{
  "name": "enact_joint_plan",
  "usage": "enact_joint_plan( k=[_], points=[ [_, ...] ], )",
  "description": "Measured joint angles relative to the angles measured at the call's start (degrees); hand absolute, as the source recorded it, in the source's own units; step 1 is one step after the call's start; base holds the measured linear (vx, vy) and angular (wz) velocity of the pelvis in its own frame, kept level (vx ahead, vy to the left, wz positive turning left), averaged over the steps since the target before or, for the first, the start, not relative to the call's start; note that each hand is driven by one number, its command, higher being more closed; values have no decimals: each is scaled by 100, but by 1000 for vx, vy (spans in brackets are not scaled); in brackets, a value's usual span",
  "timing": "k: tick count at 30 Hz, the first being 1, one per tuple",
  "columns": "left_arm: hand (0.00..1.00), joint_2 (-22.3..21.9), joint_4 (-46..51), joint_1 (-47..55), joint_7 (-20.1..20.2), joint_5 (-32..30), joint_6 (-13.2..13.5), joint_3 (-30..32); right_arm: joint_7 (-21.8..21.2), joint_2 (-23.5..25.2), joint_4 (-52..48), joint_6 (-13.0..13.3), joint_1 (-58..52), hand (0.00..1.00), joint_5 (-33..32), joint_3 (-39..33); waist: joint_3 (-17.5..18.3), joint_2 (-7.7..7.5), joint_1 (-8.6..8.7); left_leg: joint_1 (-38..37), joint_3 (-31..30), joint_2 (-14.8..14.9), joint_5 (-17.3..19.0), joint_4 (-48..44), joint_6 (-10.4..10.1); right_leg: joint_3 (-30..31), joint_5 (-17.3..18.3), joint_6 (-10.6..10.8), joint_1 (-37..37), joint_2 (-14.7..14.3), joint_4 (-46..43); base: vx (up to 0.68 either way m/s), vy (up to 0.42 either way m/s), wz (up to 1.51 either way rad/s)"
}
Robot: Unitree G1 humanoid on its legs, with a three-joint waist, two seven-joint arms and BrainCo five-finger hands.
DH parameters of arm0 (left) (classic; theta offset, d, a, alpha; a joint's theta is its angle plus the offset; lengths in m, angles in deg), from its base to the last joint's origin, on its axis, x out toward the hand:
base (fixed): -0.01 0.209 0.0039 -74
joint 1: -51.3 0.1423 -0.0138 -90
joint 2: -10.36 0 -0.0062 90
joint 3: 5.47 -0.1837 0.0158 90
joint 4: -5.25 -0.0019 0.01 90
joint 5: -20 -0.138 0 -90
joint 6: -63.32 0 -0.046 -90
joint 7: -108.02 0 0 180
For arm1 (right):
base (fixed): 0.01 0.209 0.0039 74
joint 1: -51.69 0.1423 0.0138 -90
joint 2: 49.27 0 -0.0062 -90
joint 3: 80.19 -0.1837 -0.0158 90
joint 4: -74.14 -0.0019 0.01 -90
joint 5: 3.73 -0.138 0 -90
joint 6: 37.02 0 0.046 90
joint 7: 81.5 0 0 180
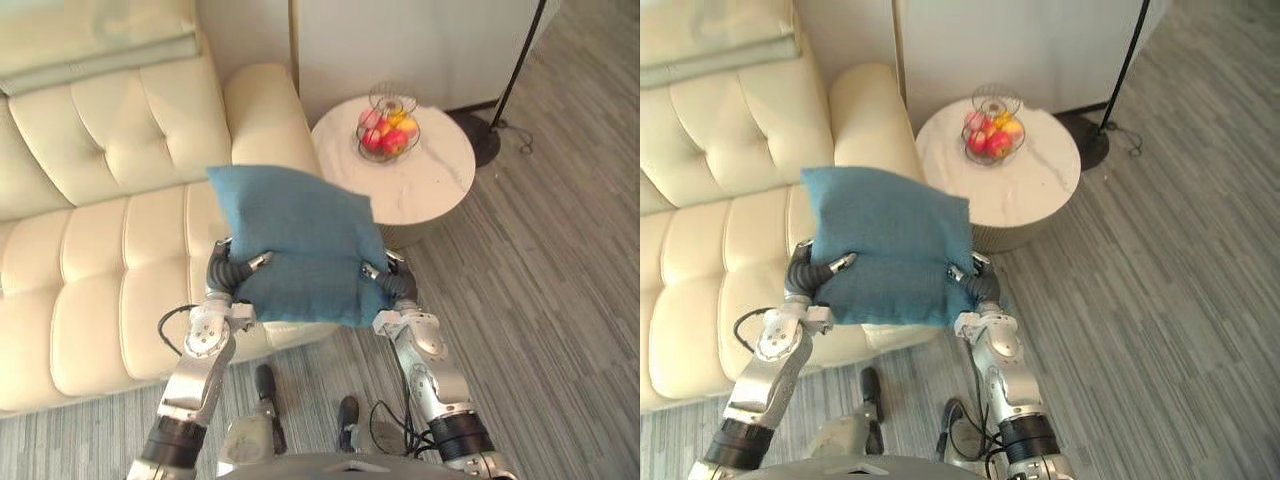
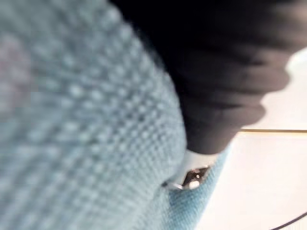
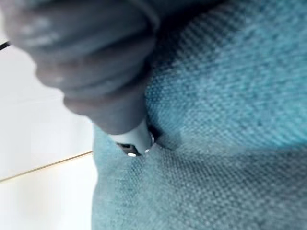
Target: Pick up cushions and gather them together orderly.
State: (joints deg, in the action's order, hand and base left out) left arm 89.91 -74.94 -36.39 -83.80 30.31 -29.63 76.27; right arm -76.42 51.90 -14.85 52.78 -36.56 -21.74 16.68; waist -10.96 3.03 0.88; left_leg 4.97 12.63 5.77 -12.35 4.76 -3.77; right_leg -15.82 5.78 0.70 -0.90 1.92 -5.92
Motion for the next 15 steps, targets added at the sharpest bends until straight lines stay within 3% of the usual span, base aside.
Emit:
enact_joint_plan(
  k=[4, 8, 15],
  points=[
    [100, -122, 387, 378, 9, -45, 0, 98, -119, 0, -294, 0, -154, 100, 47, 64, 309, 100, -15, -114, 2, 39, 97, 25, 47, -50, -48, -2, -153, -53, 84, -44, 9, 5],
    [100, -130, 671, 604, 7, -154, 3, 209, -140, 41, -489, 1, -213, 100, 45, 165, 499, 85, -30, -243, 0, 70, 212, 25, 72, -40, -152, 35, -315, -83, 189, -72, 45, -1],
    [100, -157, 1017, 961, -54, -137, 70, 441, -195, 104, -508, 3, -90, 100, -67, 418, 615, 120, -93, -27, -209, 74, 81, -5, 31, -96, -201, 19, -130, -118, 55, -73, 42, 9]
  ],
)
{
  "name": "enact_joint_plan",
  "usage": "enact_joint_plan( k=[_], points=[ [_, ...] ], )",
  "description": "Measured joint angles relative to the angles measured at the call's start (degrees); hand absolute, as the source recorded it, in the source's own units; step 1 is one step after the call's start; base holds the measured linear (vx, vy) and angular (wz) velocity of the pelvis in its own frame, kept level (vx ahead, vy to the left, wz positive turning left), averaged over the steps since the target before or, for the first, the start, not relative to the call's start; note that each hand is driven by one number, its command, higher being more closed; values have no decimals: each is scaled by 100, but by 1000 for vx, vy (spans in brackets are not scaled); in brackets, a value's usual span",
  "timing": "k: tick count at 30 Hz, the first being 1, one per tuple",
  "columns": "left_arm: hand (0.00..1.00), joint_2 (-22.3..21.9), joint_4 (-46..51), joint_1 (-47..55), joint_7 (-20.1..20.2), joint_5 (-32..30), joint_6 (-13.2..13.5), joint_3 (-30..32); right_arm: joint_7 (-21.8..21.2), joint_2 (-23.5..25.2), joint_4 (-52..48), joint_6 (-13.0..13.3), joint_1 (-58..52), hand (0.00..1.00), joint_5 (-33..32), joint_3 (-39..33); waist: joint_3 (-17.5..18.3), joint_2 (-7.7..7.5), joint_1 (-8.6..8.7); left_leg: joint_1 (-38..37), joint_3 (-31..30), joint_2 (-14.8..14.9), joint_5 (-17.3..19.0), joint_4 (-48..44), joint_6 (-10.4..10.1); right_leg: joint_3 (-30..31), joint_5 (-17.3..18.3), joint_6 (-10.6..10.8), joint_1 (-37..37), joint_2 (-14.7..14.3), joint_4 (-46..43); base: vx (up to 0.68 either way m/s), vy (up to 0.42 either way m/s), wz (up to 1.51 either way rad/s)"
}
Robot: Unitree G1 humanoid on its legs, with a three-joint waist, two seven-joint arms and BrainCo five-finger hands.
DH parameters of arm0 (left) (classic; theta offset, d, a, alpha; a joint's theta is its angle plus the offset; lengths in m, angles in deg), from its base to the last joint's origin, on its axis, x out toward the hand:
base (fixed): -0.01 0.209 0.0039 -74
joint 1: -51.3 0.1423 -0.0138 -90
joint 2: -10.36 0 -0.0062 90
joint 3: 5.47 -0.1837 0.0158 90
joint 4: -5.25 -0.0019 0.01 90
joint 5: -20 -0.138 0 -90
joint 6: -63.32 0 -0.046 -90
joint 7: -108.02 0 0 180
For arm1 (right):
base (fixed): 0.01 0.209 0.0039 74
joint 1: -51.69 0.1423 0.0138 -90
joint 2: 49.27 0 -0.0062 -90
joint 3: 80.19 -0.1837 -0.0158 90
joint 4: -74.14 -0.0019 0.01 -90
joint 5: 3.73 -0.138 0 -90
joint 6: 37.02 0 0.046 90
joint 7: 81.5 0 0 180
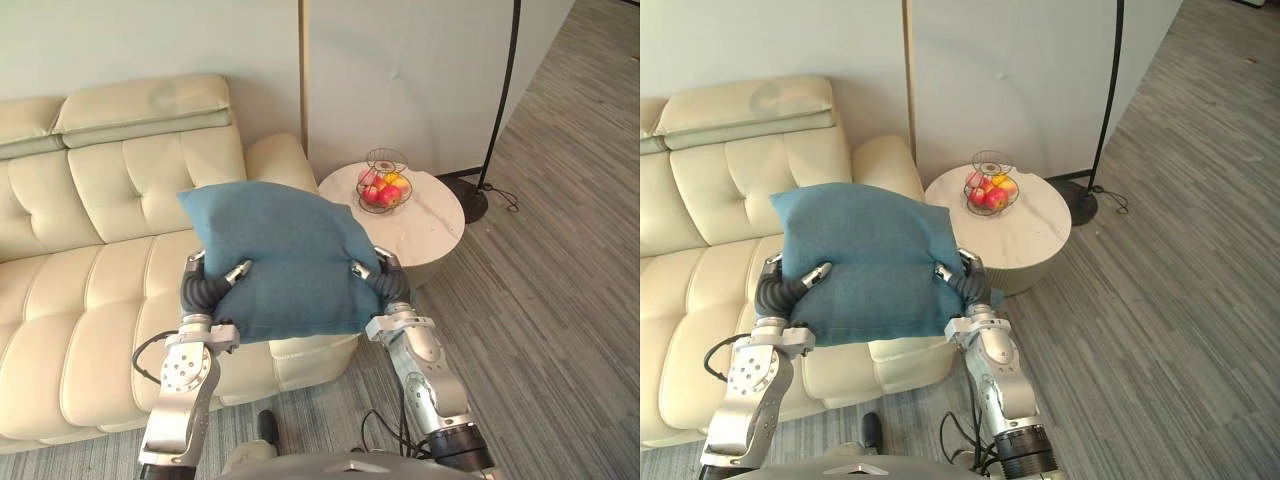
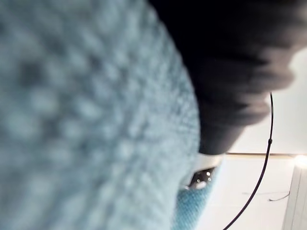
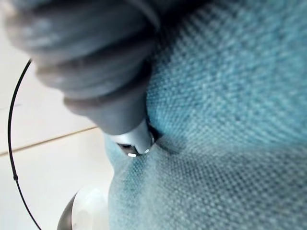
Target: Pick up cushions and gather them together orderly.
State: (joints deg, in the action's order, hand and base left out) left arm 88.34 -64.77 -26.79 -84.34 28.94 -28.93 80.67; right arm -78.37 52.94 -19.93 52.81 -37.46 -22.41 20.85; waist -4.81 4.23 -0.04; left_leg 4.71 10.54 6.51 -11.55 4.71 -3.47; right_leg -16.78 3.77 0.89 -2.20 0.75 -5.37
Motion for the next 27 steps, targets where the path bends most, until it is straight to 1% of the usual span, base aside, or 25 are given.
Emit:
enact_joint_plan(
  k=[2, 3, 4, 5, 6, 7, 8, 9, 10, 11, 12, 13, 14, 15, 16, 18, 19, 20, 21, 22, 23, 24, 25, 26, 27],
  points=[
    [100, -13, 186, 36, -75, 98, 10, 110, 1, -8, 19, 0, 261, 100, -5, 67, 30, 52, -45, 364, -310, 23, -105, 0, -159, -170, 83, -45, 411, -31, -314, -128, -2, 46],
    [100, -46, 268, 61, -165, 115, 17, 160, 1, -21, 42, -1, 462, 100, -4, 119, 45, 85, -51, 553, -352, 18, 90, 33, -186, -338, 104, -63, 586, -29, -488, -127, -23, 69],
    [100, -77, 267, 51, -238, 172, 21, 163, 1, -22, 69, -1, 584, 100, -3, 118, 69, 37, -64, 652, -153, -14, 611, -3, -289, -517, 76, -81, 634, 79, -463, -115, -8, 86],
    [100, -62, 250, 54, -260, 221, 32, 167, 1, -25, 126, 3, 684, 100, -3, 106, 88, -89, -69, 698, 131, -91, 805, -15, -130, -689, 31, -120, 654, 334, -339, -98, 48, 86],
    [100, -79, 196, 48, -270, 230, 81, 143, 4, -32, 203, 6, 800, 100, -2, 73, 88, -160, -114, 745, 451, -150, 787, -271, 366, -814, -18, -126, 669, 541, -315, -60, 57, 95],
    [100, -103, 137, 48, -271, 324, 96, 143, 6, -71, 297, 4, 928, 100, -2, 69, 115, -152, -107, 693, 911, -32, 813, -890, 385, -978, -93, -71, 583, 724, -268, -42, 60, 82],
    [100, -141, 137, 46, -271, 339, 105, 143, 5, -114, 296, 5, 943, 100, -2, 72, 147, -101, -94, 650, 1083, 94, 872, -1072, 332, -1076, -128, -61, 543, 744, -235, 2, 46, 89],
    [100, -226, 131, 34, -268, 353, 147, 141, 4, -192, 296, 6, 955, 100, -2, 70, 194, -19, -63, 540, 1380, 373, 1025, -1266, 242, -1279, -170, -28, 476, 744, -183, 10, 129, 80],
    [100, -261, 87, -33, -256, 377, 184, 92, 6, -230, 296, 6, 959, 100, -2, 19, 249, 82, -25, 402, 1578, 584, 1064, -1279, 154, -1466, -183, -9, 428, 744, -189, 7, 216, 100],
    [100, -280, -17, -152, -233, 436, 226, 21, 29, -260, 296, 6, 973, 100, 1, -69, 308, 169, 0, 248, 1631, 726, 933, -1110, 18, -1629, -204, 23, 417, 745, -213, 20, 288, 99],
    [100, -267, -196, -344, -226, 443, 247, -24, 97, -258, 302, 7, 1017, 100, 3, -141, 310, 158, 7, 93, 1590, 612, 621, -733, -142, -1722, -314, 109, 405, 859, -209, -13, 306, 80],
    [100, -254, -284, -436, -224, 442, 249, -20, 103, -245, 302, 7, 1044, 100, 3, -183, 262, 80, 7, 41, 1556, 487, 552, -567, -82, -1679, -433, 152, 409, 947, -194, -44, 329, 65],
    [100, -168, -357, -480, -224, 444, 250, -14, 102, -161, 303, 7, 1045, 100, 3, -225, 251, -82, 12, 35, 1469, 262, 467, -393, 44, -1687, -489, 225, 403, 1107, -160, -62, 284, 41],
    [100, -130, -380, -480, -224, 446, 250, -12, 103, -123, 307, 7, 1045, 100, 3, -233, 250, -137, 13, 32, 1465, 187, 462, -335, 70, -1686, -506, 252, 404, 1167, -152, -45, 287, 39],
    [100, -59, -426, -479, -224, 446, 250, 19, 106, -48, 309, 7, 1045, 100, 8, -234, 218, -258, -21, 40, 1457, -14, 512, -327, 211, -1675, -574, 359, 404, 1361, -152, -20, 215, 22],
    [100, -56, -463, -479, -215, 446, 250, 81, 106, 40, 348, 6, 1046, 100, 9, -230, 187, -308, -31, 162, 1425, -199, 655, -496, 336, -1672, -628, 445, 433, 1576, -179, -27, 247, 24],
    [100, -73, -509, -479, -194, 444, 250, 108, 106, 97, 482, 7, 1047, 100, 8, -232, 180, -305, -33, 358, 1405, -353, 829, -752, 486, -1661, -633, 464, 574, 1797, -359, -26, 234, 24],
    [100, -74, -510, -479, -192, 444, 250, 109, 108, 110, 534, 7, 1047, 100, 8, -231, 175, -304, -35, 446, 1408, -395, 907, -838, 525, -1631, -595, 426, 668, 1895, -493, -31, 234, 17],
    [100, -74, -509, -480, -182, 443, 250, 113, 109, 113, 625, 6, 1047, 100, 7, -222, 127, -318, -38, 551, 1437, -481, 1062, -1022, 619, -1526, -467, 230, 843, 2082, -794, -23, 221, 11],
    [100, -74, -509, -483, -180, 438, 250, 107, 109, 121, 749, 5, 1046, 100, 7, -219, -47, -332, -12, 559, 1424, -587, 1226, -1202, 720, -1305, -336, -225, 983, 2263, -1232, -33, 249, 11],
    [100, -75, -511, -482, -180, 437, 249, 102, 109, 121, 773, 4, 1039, 100, 7, -220, -115, -325, -1, 550, 1408, -601, 1271, -1259, 765, -1113, -356, -365, 1041, 2274, -1369, -18, 193, 20],
    [100, -71, -511, -483, -181, 434, 247, 101, 109, 125, 802, -1, 1023, 100, 6, -222, -241, -317, 61, 539, 1290, -625, 1334, -1358, 855, -483, -472, -543, 1230, 2231, -1767, -19, 175, 32],
    [100, -56, -518, -483, -181, 434, 242, 102, 108, 126, 801, -1, 987, 100, 4, -231, -289, -318, 146, 545, 1123, -625, 1346, -1345, 877, 66, -334, -410, 1397, 2045, -2091, 7, 126, 47],
    [100, -51, -527, -484, -180, 434, 237, 98, 107, 125, 801, -1, 955, 100, 4, -237, -305, -311, 201, 549, 1000, -611, 1349, -1304, 883, 322, -108, -249, 1445, 1840, -2228, 32, 102, 67],
    [100, -48, -566, -484, -172, 434, 223, 83, 100, 126, 801, -1, 888, 100, 3, -281, -310, -314, 254, 495, 832, -603, 1349, -1045, 883, 526, 274, -55, 1562, 1369, -2338, 53, 45, 58]
  ],
)
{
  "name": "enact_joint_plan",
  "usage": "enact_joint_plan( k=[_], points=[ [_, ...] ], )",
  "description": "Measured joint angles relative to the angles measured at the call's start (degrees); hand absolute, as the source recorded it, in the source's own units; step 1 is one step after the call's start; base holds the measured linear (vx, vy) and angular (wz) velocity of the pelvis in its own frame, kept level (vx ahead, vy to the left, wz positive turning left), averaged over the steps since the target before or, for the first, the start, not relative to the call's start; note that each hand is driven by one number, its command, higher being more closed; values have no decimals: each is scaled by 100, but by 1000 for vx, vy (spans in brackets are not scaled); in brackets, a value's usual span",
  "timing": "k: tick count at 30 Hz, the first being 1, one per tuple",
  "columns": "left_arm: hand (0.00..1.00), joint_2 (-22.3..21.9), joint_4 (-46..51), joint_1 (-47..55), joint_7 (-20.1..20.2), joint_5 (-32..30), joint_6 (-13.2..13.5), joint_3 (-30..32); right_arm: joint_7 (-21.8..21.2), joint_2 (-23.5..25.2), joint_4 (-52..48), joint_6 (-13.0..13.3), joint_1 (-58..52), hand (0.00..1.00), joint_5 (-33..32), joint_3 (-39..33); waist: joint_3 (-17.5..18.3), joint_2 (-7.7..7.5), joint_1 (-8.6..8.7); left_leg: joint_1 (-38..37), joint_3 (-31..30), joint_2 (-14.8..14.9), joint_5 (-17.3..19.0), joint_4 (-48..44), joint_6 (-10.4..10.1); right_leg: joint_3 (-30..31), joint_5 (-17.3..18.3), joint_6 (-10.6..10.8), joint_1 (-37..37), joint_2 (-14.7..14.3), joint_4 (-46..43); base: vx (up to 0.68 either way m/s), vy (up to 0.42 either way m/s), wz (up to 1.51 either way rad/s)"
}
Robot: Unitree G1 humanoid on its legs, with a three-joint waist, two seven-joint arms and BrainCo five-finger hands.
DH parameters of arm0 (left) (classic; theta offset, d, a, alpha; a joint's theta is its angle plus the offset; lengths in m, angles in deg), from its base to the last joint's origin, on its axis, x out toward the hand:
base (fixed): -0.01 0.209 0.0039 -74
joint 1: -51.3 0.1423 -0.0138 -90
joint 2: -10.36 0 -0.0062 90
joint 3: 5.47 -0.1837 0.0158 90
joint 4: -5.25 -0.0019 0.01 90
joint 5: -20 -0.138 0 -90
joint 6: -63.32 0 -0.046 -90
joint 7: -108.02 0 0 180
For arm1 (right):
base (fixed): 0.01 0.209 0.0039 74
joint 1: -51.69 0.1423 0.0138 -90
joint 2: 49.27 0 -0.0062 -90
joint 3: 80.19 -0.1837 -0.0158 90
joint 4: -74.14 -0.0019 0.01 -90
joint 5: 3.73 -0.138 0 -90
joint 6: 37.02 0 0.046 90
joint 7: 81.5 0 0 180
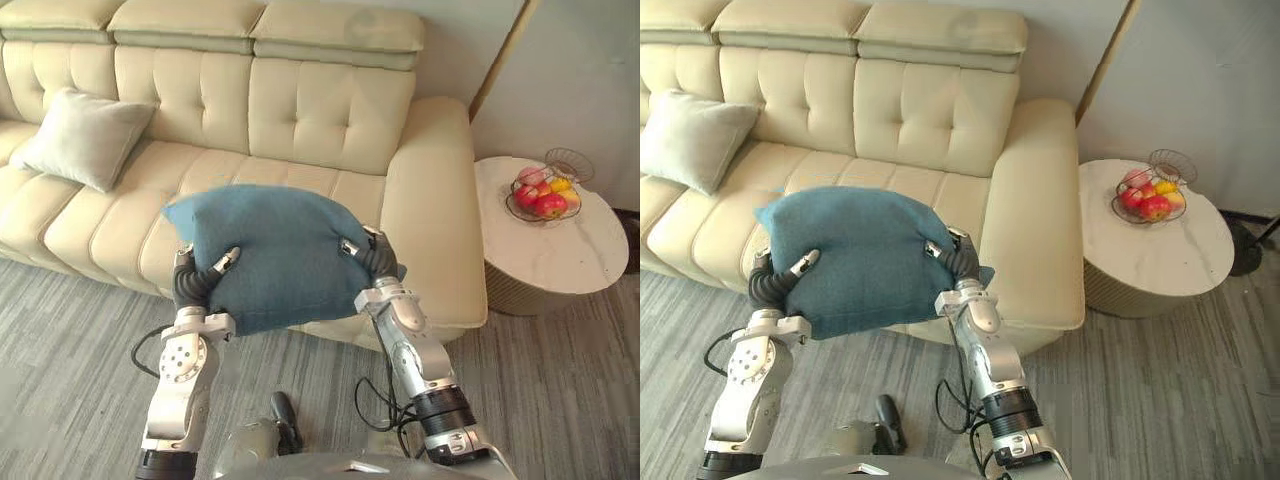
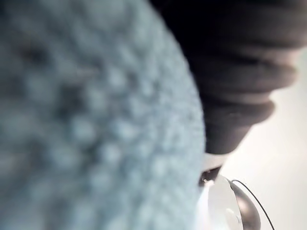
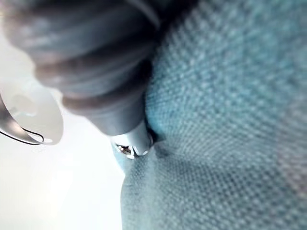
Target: Pick up cushions and gather them together orderly.
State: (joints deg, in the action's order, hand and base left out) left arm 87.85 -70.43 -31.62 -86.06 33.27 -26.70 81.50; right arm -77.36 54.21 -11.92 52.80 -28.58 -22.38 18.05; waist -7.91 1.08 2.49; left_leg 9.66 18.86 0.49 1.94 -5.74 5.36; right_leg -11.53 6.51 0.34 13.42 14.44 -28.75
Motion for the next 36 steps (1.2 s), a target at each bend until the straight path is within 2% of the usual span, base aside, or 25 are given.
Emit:
enact_joint_plan(
  k=[1, 2, 3, 4, 5, 6, 8, 9, 12, 13, 15, 18, 19, 21, 22, 24, 25, 26, 27, 28, 29, 30, 31, 33, 36],
  points=[
    [100, 5, -29, 0, 28, -1, -1, -1, -10, 1, 0, 0, -1, 100, -5, -22, -6, 8, 2, -97, -16, 0, 0, 336, -3, -49, 145, 41, 141, -400, 106, 56, 20, 45],
    [100, 8, -31, 0, 40, -2, -1, -1, -12, 0, 0, 0, -1, 100, -6, -30, -12, 16, 14, -137, -16, -2, 3, 456, -8, -96, 164, 22, 182, -558, 210, 66, -1, 20],
    [100, 9, -32, 0, 56, -5, -1, -1, -14, 4, 1, 0, -6, 100, -7, -36, -18, 26, 53, -246, -14, -36, 48, 741, -92, -214, 159, 8, 258, -865, 549, 130, 4, 33],
    [100, 56, -29, -54, 67, -11, -3, 3, -24, 51, -42, 7, -41, 100, -12, -68, -33, -121, 197, -259, -17, -199, 112, 508, -55, -270, 159, -5, 284, -939, 1042, 174, -27, 39],
    [100, 48, -34, -85, 75, -12, -9, -8, -34, 34, -69, 19, -62, 100, -14, -85, -55, -99, 246, -259, 5, -181, -61, 481, -37, -323, 157, 3, 266, -969, 1125, 144, -58, 43],
    [100, 62, -76, -100, 89, -19, -44, -60, -34, 38, -38, 26, -134, 100, -17, -99, -88, -171, 272, -393, 5, -318, -190, 462, 62, -199, -20, -57, 305, -924, 1126, 96, -79, 41],
    [100, 78, -80, -56, 199, -122, -73, -244, -41, 23, -78, 27, -332, 100, -21, -207, -52, -69, 401, -470, -112, -350, -95, 510, -56, -98, -167, -51, 286, -1018, 1312, 141, -35, 45],
    [100, 105, -51, -59, 226, -128, -74, -315, -41, 19, -135, 28, -415, 100, -21, -235, -49, -78, 402, -466, -154, -349, -75, 474, -87, 12, -228, -136, 285, -1080, 1356, 274, -73, 40],
    [100, 65, -50, 10, 244, -126, -75, -511, -37, 2, -564, 27, -968, 100, -138, -277, -27, -54, 393, -471, -325, -238, 262, 170, -328, -222, -325, -166, -14, -1087, 1551, 333, -123, 37],
    [100, 43, -34, 121, 287, -112, -76, -581, -34, -1, -729, 26, -1187, 100, -139, -282, -1, -23, 378, -396, -289, -74, 445, -260, -579, -336, -363, -197, -204, -1141, 1715, 288, -114, 20],
    [100, -70, -24, 218, 326, -108, -80, -622, -13, -36, -985, 25, -1424, 100, -144, -290, 1, -11, 328, 92, -225, 293, 748, -1680, -744, -348, -366, -225, -443, -1270, 1877, 368, -173, -4],
    [100, -221, -18, 358, 407, -11, -108, -697, 12, -146, -1614, 21, -1954, 100, -179, -308, 14, 22, 202, 761, 109, 980, 622, -4026, -745, -301, -290, -337, -1067, -1374, 2126, 335, -54, -35],
    [100, -249, -8, 364, 427, 14, -108, -773, 24, -143, -1920, 22, -2106, 100, -179, -412, 45, 75, 133, 888, 172, 1290, 711, -4359, -640, -206, -256, -386, -1247, -1366, 2173, 328, 56, -49],
    [100, -297, 88, 366, 432, 14, -108, -846, 46, -142, -2114, 26, -2122, 100, -178, -489, 68, 111, 105, 1000, 180, 1521, 806, -4265, -599, -80, -242, -367, -1351, -1277, 2228, 270, 136, -43],
    [100, -369, 108, 343, 451, 13, -108, -860, 67, -142, -2178, 59, -2122, 100, -179, -550, 67, 108, 76, 1035, 212, 1643, 876, -3965, -609, 26, -221, -338, -1421, -1147, 2232, 270, 240, -43],
    [100, -444, 119, 342, 459, 13, -108, -903, 132, -136, -2269, 59, -2152, 100, -181, -605, 64, 101, 70, 952, 299, 1700, 876, -3178, -609, 100, -163, -242, -1564, -881, 2230, 223, 273, -26],
    [100, -500, 199, 366, 465, 12, -108, -964, 147, -139, -2354, 123, -2230, 100, -179, -640, 97, 144, 60, 833, 265, 1639, 682, -2244, -647, 181, -45, -30, -1624, -709, 2168, 256, 393, -25],
    [100, -573, 320, 450, 474, 11, -109, -1031, 149, -167, -2387, 172, -2322, 100, -180, -646, 190, 299, 22, 599, -106, 1573, -89, -1212, -673, 329, 111, 246, -1618, -682, 2104, 258, 439, -46],
    [100, -614, 387, 536, 477, 10, -108, -1063, 149, -193, -2393, 173, -2371, 100, -180, -640, 273, 429, -50, 489, -406, 1600, -746, -889, -698, 461, 226, 430, -1607, -705, 2082, 301, 567, -67],
    [100, -509, 354, 592, 469, 8, -113, -1044, 146, 30, -2041, 136, -2387, 100, -173, -613, 365, 261, -64, 334, -748, 1329, -408, -917, -1365, 766, 386, 668, -1578, -467, 2027, 205, 414, -66],
    [100, -463, 369, 622, 452, 7, -112, -1034, 145, 128, -1955, 120, -2397, 100, -172, -596, 378, 188, -132, 316, -875, 1215, -386, -932, -1377, 816, 342, 651, -1490, -396, 1949, 193, 361, -53],
    [100, -349, 371, 634, 441, 7, -111, -1006, 145, 305, -1801, 117, -2404, 100, -167, -546, 386, 21, -162, 322, -1198, 1031, -322, -996, -1365, 960, 305, 648, -1456, -247, 1933, 78, 115, -31],
    [100, -331, 372, 649, 427, 7, -111, -973, 145, 352, -1752, 109, -2402, 100, -153, -518, 389, 7, -174, 311, -1208, 1015, -214, -1020, -1357, 1046, 239, 670, -1430, -229, 1941, 77, 159, -34],
    [100, -273, 403, 857, 418, 11, -111, -886, 126, 429, -1612, -3, -2418, 100, -114, -387, 389, -63, -255, 109, -899, 1067, 67, -1004, -1362, 1416, 21, 750, -1351, -233, 2026, 25, 166, -78],
    [100, -222, 417, 1052, 427, 10, -111, -925, 81, 431, -1497, -24, -2474, 100, -89, -382, 411, -193, -266, -57, -483, 1101, 326, -1001, -1369, 1845, -132, 753, -1221, -201, 2220, -48, 75, -98]
  ],
)
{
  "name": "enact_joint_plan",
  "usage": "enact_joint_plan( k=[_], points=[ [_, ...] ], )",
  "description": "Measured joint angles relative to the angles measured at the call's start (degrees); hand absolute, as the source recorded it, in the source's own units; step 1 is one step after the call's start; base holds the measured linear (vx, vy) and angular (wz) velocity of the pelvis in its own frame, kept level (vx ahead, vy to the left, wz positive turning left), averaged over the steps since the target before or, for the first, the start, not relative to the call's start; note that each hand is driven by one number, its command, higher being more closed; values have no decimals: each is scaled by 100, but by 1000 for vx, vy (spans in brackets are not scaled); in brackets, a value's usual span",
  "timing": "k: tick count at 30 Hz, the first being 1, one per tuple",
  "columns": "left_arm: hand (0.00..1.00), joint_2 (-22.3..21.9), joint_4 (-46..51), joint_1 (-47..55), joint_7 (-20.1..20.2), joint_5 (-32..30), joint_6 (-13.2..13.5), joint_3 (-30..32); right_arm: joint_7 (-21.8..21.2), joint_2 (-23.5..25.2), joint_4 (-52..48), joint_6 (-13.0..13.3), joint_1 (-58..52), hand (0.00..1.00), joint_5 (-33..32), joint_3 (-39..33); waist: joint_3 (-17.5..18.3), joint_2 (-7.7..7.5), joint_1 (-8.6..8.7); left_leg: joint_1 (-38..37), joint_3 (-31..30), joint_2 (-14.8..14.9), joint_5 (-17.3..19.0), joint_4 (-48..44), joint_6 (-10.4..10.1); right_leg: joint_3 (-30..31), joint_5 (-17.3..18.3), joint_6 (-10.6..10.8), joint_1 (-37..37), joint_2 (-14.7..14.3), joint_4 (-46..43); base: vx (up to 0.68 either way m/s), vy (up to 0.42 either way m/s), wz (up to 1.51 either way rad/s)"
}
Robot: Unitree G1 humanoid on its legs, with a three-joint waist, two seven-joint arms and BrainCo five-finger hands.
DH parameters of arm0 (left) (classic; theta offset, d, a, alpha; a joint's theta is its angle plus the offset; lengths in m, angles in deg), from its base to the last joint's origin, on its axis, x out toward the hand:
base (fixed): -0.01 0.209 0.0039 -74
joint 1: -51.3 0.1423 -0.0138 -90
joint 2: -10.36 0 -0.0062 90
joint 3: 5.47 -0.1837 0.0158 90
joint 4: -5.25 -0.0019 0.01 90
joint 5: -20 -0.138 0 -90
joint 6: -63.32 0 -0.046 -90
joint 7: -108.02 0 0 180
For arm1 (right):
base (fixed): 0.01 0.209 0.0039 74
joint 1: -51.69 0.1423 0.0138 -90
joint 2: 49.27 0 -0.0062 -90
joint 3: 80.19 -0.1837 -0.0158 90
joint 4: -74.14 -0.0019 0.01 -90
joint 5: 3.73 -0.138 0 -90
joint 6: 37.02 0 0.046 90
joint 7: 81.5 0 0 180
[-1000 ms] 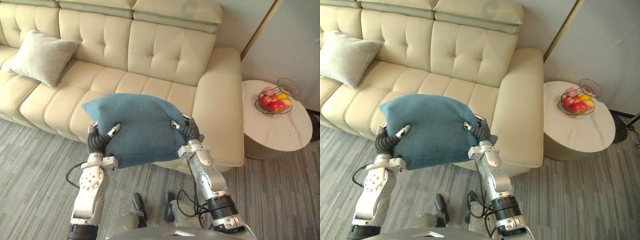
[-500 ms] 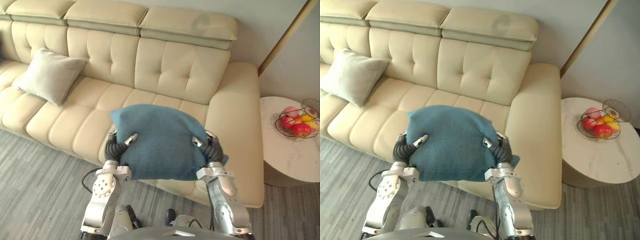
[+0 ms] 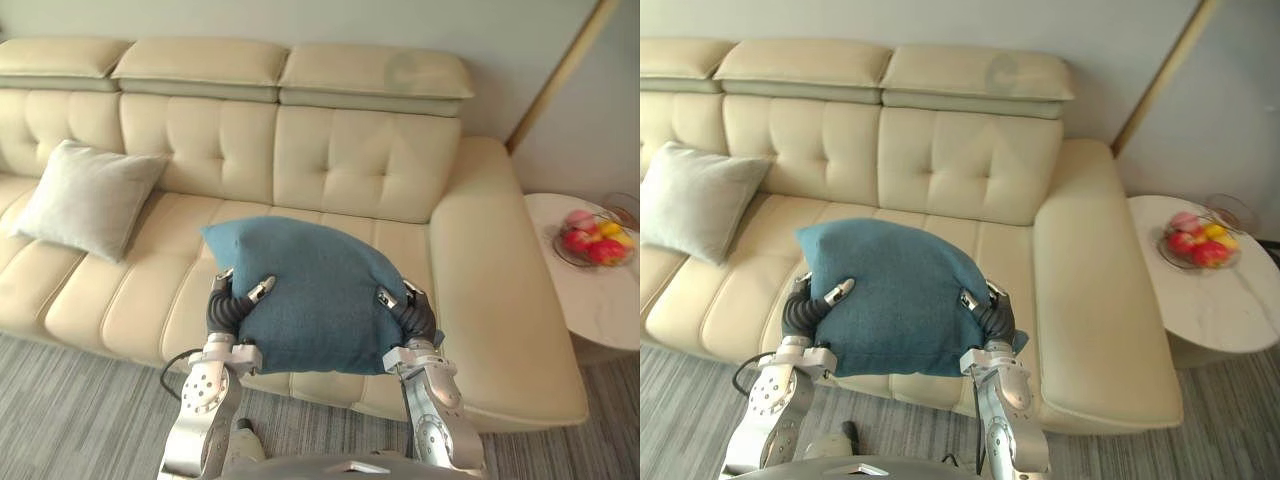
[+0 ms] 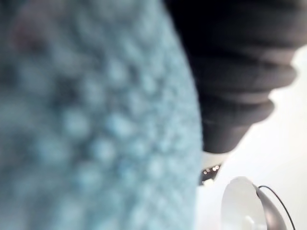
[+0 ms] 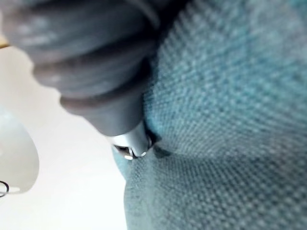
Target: Pick up cushions and gather them together orderly.
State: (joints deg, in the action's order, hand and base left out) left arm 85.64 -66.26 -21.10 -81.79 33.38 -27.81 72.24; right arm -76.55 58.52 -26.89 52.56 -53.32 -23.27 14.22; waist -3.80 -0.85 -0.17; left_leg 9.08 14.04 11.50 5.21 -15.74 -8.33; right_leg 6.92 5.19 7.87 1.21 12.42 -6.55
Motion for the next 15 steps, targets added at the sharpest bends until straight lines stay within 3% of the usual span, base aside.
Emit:
enact_joint_plan(
  k=[4, 8, 15],
  points=[
    [100, 118, -107, 3, 10, -1, 0, -43, -74, -11, 306, 9, 45, 100, 147, -5, 169, -248, 71, -12, 229, -56, 302, -34, -34, 647, -214, -38, 502, -73, 177, -70, 42, -116],
    [100, 107, -415, -98, 9, 0, -5, 30, -79, -174, 938, 21, 499, 100, 189, 5, 182, -196, 164, -37, 519, 43, 429, -1, 32, 994, -983, -23, 907, -317, 550, -48, 45, -115],
    [100, 77, -676, -152, 8, -4, -34, 128, -122, -343, 1431, 22, 688, 100, 193, 118, 197, -38, 252, -217, 480, -6, 159, 493, 11, 661, -1245, 4, 908, -349, 762, 8, -28, -6]
  ],
)
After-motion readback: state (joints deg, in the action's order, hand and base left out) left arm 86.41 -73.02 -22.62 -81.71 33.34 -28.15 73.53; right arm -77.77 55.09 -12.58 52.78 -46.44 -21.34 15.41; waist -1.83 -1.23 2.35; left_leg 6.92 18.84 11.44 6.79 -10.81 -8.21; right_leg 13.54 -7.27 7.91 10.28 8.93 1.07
